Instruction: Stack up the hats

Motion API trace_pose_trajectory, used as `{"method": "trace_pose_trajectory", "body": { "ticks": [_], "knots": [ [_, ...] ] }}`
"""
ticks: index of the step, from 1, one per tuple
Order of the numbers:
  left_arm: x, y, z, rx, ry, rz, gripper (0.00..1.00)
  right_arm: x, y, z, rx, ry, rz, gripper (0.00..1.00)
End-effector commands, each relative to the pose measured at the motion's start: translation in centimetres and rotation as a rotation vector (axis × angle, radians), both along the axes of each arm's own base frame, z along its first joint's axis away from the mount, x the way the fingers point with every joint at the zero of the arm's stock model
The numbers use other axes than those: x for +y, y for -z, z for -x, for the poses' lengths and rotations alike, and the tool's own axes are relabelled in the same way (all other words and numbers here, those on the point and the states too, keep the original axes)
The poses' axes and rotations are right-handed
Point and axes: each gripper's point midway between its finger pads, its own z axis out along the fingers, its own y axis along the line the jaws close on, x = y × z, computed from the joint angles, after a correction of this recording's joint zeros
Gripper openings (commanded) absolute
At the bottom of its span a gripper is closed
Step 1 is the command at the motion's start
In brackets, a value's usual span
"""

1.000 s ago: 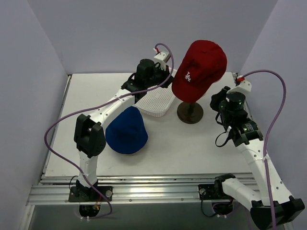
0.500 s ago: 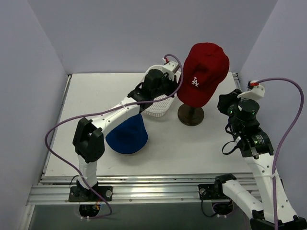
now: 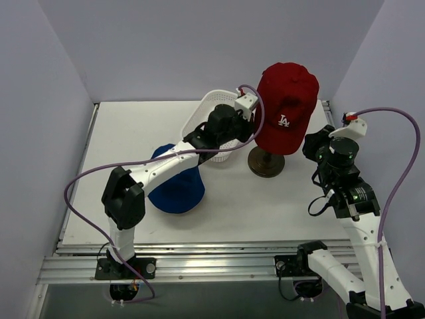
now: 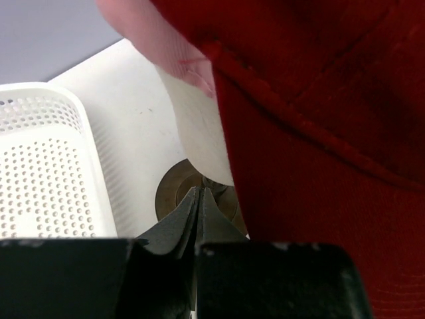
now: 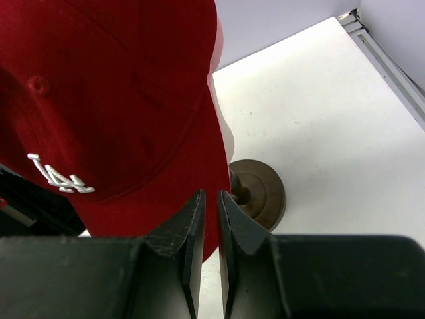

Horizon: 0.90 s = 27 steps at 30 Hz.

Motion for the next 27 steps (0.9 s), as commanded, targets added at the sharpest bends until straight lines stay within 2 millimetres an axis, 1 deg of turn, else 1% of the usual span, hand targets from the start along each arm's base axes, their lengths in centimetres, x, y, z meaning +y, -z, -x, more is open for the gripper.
{"method": "trace_pose_trajectory", "body": {
  "ticks": [1,2,3,4,5,6,7,9,10,11,12,13,14,15,16,17,18,19,20,21,22,23,24,26,27],
  "knots": [
    [0.7,-4.1,0.5,-0.09,-0.023,0.056,0.03,-0.9,-2.4,0.2,-0.054,0.034,0.015,0.1],
    [0.9,-3.6,0.4,-0.087,-0.033,0.046,0.04,-0.8,-2.4,0.2,-0.053,0.031,0.015,0.1],
    [1.2,-3.6,0.4,-0.088,-0.04,0.043,0.04,-0.8,-2.5,0.3,-0.053,0.028,0.014,0.1],
    [1.8,-3.5,-0.1,-0.089,-0.073,0.037,0.05,-0.8,-2.6,0.3,-0.059,0.027,0.011,0.1],
    [2.2,-2.8,-0.3,-0.078,-0.086,0.027,0.06,-0.7,-2.6,0.4,-0.059,0.023,0.009,0.1],
    [2.7,-3.0,-0.5,-0.075,-0.099,0.031,0.06,-0.6,-2.7,0.5,-0.062,0.018,0.007,0.1],
    [3.5,-2.8,-1.1,-0.065,-0.118,0.029,0.07,-0.5,-2.7,0.5,-0.062,0.014,0.006,0.1],
    [4.6,-2.9,-1.3,-0.039,-0.142,0.05,0.08,-0.3,-2.6,0.3,-0.055,0.0,0.005,0.1],
    [5.2,-3.2,-1.5,-0.032,-0.152,0.061,0.09,-0.2,-2.6,0.3,-0.053,-0.006,0.007,0.1],
    [6.3,-4.3,-1.7,-0.035,-0.166,0.087,0.11,-0.1,-2.5,0.2,-0.05,-0.011,0.008,0.1],
    [7.0,-4.3,-1.6,-0.029,-0.175,0.089,0.13,0.0,-2.5,0.1,-0.047,-0.016,0.01,0.11],
    [7.6,-4.7,-1.6,-0.03,-0.185,0.097,0.15,0.1,-2.4,0.0,-0.042,-0.021,0.013,0.11],
    [8.6,-6.3,-1.3,-0.049,-0.198,0.118,0.16,0.2,-3.0,0.0,-0.051,-0.03,0.02,0.12],
    [9.1,-6.8,-1.0,-0.056,-0.202,0.119,0.18,0.4,-3.0,-0.2,-0.045,-0.042,0.025,0.13],
    [9.6,-7.1,-0.6,-0.062,-0.203,0.118,0.28,0.9,-3.3,-0.2,-0.048,-0.07,0.024,0.14],
    [10.3,-8.7,0.1,-0.087,-0.204,0.134,0.35,1.0,-4.4,-0.1,-0.069,-0.081,0.029,0.17],
    [10.7,-9.3,0.5,-0.091,-0.213,0.139,0.41,1.2,-4.8,-0.2,-0.076,-0.091,0.027,0.18],
    [11.1,-9.3,0.8,-0.08,-0.219,0.133,0.45,1.3,-5.5,-0.2,-0.091,-0.097,0.025,0.2],
    [11.4,-10.0,1.2,-0.086,-0.219,0.146,0.51,1.4,-6.2,-0.2,-0.105,-0.103,0.024,0.21],
    [11.9,-10.7,2.0,-0.085,-0.218,0.15,0.55,1.6,-7.9,-0.3,-0.133,-0.111,0.021,0.25],
    [12.2,-10.7,2.5,-0.078,-0.22,0.146,0.64,1.7,-8.7,-0.5,-0.147,-0.117,0.018,0.29],
    [12.6,-11.2,3.1,-0.079,-0.22,0.158,0.79,1.9,-9.5,-0.7,-0.159,-0.127,0.018,0.36],
    [12.7,-11.1,3.6,-0.071,-0.219,0.151,0.81,2.1,-11.0,-1.1,-0.174,-0.132,0.02,0.38],
    [13.2,-11.3,4.4,-0.067,-0.225,0.146,0.84,2.2,-12.1,-1.6,-0.179,-0.135,0.027,0.45],
    [13.4,-10.8,4.6,-0.057,-0.233,0.129,0.84,2.4,-12.3,-2.5,-0.171,-0.137,0.035,0.46]
  ]
}}
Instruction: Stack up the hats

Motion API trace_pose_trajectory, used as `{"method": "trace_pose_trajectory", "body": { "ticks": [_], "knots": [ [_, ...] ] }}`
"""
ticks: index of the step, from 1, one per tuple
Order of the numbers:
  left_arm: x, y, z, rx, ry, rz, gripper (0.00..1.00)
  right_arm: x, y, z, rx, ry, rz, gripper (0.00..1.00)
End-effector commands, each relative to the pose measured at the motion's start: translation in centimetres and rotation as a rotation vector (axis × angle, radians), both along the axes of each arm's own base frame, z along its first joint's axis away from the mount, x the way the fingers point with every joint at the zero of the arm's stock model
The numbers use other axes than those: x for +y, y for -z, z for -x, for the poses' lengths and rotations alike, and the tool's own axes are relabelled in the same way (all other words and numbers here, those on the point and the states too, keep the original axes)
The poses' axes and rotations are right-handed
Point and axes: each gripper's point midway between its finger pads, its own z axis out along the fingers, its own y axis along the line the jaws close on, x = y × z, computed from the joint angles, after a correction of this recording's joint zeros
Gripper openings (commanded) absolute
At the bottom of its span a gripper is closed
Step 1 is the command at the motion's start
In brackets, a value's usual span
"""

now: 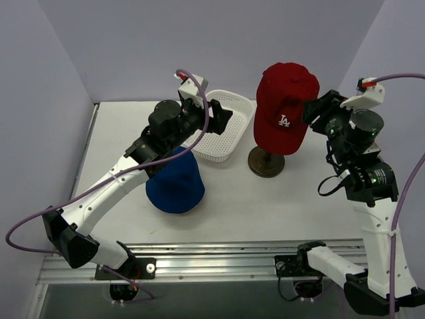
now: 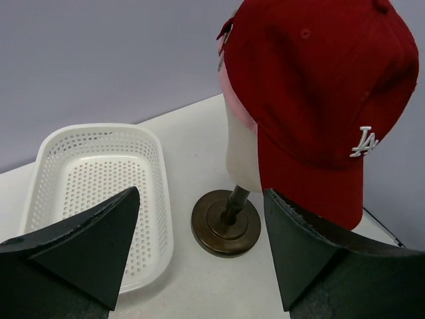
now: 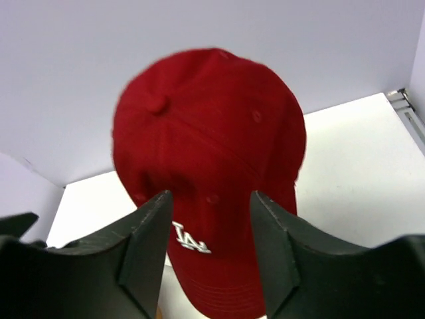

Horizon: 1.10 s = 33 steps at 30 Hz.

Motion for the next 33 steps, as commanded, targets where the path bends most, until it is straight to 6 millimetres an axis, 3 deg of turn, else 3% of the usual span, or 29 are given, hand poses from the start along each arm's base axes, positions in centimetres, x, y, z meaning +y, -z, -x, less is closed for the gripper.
{"method": "trace_pose_trajectory", "body": {
  "ticks": [1,3,4,5,6,7,9,11,12,13,16,17,21,27,33],
  "knots": [
    [1.0,2.2,1.0,0.062,-0.039,-0.054,0.84,0.4,-3.8,-0.9,-0.068,-0.025,0.027,0.48],
    [1.4,2.9,1.4,0.075,-0.042,-0.067,0.85,0.4,-3.9,-2.2,-0.044,-0.015,0.037,0.52],
    [1.5,3.1,1.5,0.078,-0.041,-0.07,0.85,0.5,-5.4,-2.2,-0.071,-0.019,0.038,0.54],
    [1.7,3.0,1.8,0.081,-0.041,-0.062,0.85,0.7,-5.8,-2.7,-0.07,-0.026,0.041,0.55],
    [1.8,3.9,1.9,0.097,-0.038,-0.069,0.85,1.3,-4.7,-4.4,-0.023,-0.041,0.055,0.59],
    [1.7,4.1,2.2,0.111,-0.035,-0.056,0.85,1.2,-6.4,-4.6,-0.05,-0.043,0.068,0.61],
    [1.3,4.2,2.8,0.107,-0.001,-0.039,0.85,1.4,-5.3,-6.7,0.002,-0.034,0.09,0.63],
    [1.0,4.2,2.8,0.087,0.017,-0.044,0.86,1.2,-6.2,-7.3,-0.011,-0.018,0.11,0.65],
    [1.1,3.6,2.3,0.077,0.004,-0.045,0.86,1.1,-5.5,-8.4,0.013,-0.005,0.119,0.65],
    [1.3,1.1,1.8,0.047,-0.01,-0.014,0.86,0.8,-5.5,-8.7,0.022,0.011,0.12,0.65],
    [0.1,-0.3,0.3,0.076,0.054,0.026,0.82,2.0,-4.7,-10.2,0.046,-0.051,0.13,0.65],
    [-0.5,-1.7,-0.2,0.061,0.067,0.043,0.81,2.1,-3.8,-10.6,0.082,-0.061,0.139,0.65],
    [-1.7,-2.3,-0.7,0.067,0.098,0.028,0.81,2.0,-0.9,-12.8,0.187,-0.071,0.181,0.64],
    [-2.3,-0.3,-1.8,0.106,0.084,-0.007,0.81,2.0,0.4,-13.3,0.217,-0.075,0.175,0.63],
    [-1.8,1.5,-1.8,0.131,0.063,-0.026,0.81,2.4,-0.3,-13.1,0.2,-0.107,0.147,0.63]
  ]
}}
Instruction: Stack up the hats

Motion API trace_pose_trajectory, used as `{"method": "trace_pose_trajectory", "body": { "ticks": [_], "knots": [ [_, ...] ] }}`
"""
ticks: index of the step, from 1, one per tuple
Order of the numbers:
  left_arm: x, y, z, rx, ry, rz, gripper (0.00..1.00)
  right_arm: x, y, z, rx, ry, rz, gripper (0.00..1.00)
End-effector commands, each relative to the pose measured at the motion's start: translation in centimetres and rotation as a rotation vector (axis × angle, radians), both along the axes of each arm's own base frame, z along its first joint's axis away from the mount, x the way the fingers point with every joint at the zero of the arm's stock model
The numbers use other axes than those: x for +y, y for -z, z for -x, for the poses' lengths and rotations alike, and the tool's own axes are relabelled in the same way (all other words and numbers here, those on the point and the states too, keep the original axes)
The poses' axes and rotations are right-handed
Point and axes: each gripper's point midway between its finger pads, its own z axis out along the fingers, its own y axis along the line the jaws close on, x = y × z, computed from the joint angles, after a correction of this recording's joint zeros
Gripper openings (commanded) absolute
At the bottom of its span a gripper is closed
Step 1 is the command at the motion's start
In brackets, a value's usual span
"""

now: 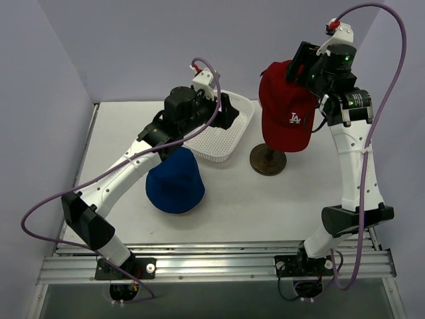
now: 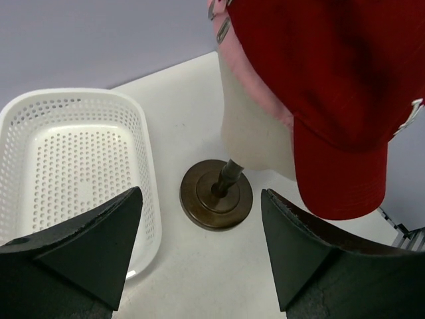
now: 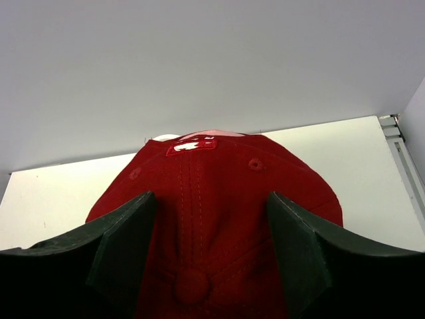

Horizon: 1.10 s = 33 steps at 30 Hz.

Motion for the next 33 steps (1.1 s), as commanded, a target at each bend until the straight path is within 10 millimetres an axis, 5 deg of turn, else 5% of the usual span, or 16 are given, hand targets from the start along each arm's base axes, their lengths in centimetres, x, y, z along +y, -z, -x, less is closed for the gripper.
{"method": "trace_pose_trajectory", "body": {
  "ticks": [1,12,21,25,33],
  "knots": [
    [0.5,0.1,0.4,0.005,-0.004,0.004,0.81,0.9,1.5,0.6,0.065,-0.049,-0.017,0.64],
    [3.9,-1.9,4.5,-0.041,-0.023,0.031,0.81,-0.1,-6.0,4.8,-0.136,-0.022,-0.079,0.73],
    [4.8,-2.7,7.1,-0.06,0.025,0.055,0.81,-0.9,-4.5,9.2,-0.169,-0.015,-0.088,0.73],
    [5.3,-2.3,8.6,-0.067,0.036,0.072,0.81,0.6,-2.3,10.6,-0.143,-0.077,-0.113,0.72],
    [4.7,1.8,11.5,-0.038,0.088,0.034,0.81,4.3,0.7,14.6,-0.115,-0.165,-0.122,0.68]
  ]
}}
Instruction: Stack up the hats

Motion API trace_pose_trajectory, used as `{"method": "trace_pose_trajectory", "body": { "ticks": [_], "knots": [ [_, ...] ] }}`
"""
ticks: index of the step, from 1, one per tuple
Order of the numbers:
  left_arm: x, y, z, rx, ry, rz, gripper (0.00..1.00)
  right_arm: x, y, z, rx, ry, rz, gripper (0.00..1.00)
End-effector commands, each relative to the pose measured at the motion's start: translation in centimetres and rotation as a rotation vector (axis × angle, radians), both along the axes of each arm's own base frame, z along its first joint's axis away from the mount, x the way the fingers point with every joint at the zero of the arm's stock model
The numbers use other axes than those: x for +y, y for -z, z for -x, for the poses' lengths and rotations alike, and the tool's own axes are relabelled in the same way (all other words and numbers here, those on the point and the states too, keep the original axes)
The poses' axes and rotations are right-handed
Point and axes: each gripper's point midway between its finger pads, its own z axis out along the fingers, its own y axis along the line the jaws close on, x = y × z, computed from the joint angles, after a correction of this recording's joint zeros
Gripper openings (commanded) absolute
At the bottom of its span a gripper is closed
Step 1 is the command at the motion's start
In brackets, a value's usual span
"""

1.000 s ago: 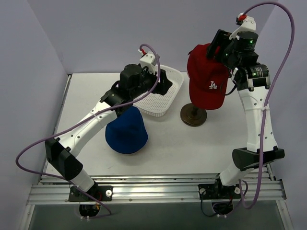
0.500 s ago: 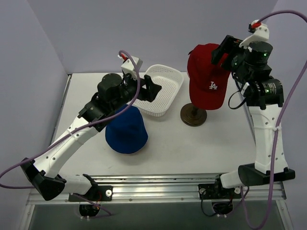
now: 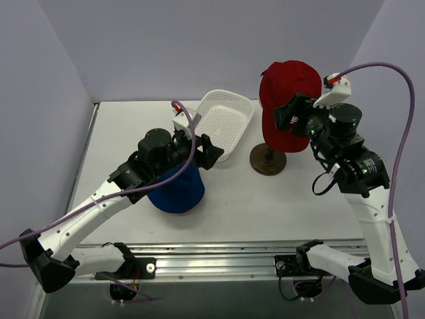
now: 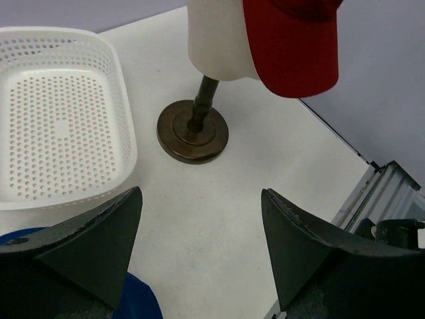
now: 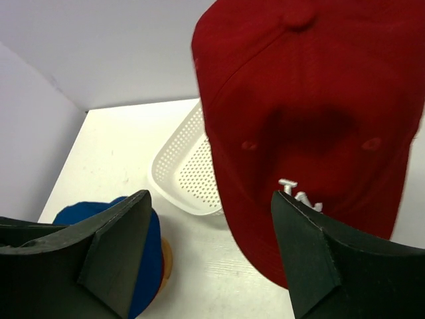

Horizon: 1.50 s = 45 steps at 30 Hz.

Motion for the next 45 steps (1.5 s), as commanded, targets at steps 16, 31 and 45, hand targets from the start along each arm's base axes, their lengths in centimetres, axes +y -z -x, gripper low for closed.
{"method": "trace_pose_trajectory", "body": {
  "ticks": [16,31,45],
  "knots": [
    [-0.6,-2.8,4.9,-0.167,0.054,0.125,0.87,0.5,8.0,4.5,-0.013,-0.08,-0.003,0.67],
    [-6.7,-13.9,-6.6,-0.11,0.15,0.418,0.67,-2.9,4.2,8.7,-0.156,0.011,-0.064,0.66],
    [-13.7,-10.3,-11.6,-0.065,0.307,0.5,0.61,-3.7,4.2,9.3,-0.169,0.029,-0.042,0.67]
  ]
}}
